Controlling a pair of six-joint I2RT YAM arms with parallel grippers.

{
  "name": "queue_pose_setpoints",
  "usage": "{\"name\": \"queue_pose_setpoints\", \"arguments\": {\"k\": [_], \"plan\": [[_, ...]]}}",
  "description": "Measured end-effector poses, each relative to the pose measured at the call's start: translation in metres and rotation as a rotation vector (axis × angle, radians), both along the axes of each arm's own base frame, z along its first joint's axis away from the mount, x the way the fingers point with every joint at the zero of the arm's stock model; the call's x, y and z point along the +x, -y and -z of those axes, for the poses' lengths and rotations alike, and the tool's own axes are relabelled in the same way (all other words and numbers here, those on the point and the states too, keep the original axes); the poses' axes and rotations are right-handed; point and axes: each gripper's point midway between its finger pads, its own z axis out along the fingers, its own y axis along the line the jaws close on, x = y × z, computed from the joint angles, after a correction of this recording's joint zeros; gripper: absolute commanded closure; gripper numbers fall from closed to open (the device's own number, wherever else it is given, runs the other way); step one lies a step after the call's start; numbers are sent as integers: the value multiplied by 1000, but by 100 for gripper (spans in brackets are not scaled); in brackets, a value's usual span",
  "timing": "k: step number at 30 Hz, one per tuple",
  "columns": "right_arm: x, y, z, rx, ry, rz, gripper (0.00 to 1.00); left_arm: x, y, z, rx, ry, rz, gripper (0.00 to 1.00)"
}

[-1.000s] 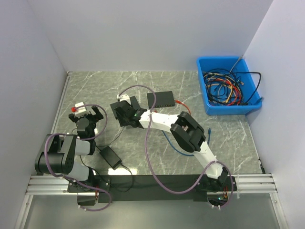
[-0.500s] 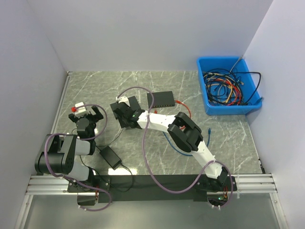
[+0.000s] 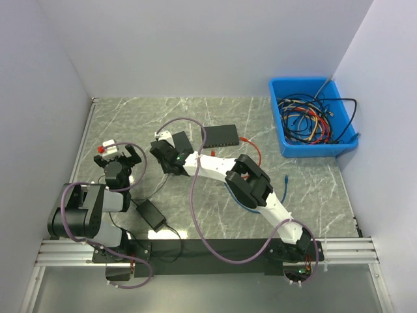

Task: Insert the plug into the switch port

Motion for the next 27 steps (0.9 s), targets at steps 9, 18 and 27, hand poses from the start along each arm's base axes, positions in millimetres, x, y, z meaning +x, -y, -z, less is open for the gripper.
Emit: {"name": "queue_pose_setpoints", "arguments": {"k": [9, 18, 27], "plan": [[-1, 1, 2, -9, 7, 6, 65, 0, 0, 0, 0, 0, 0, 0], [-2, 0, 2, -3, 8, 8, 94, 0, 0, 0, 0, 0, 0, 0], [-7, 9, 1, 15, 18, 11, 100, 0, 0, 0, 0, 0, 0, 0]]}}
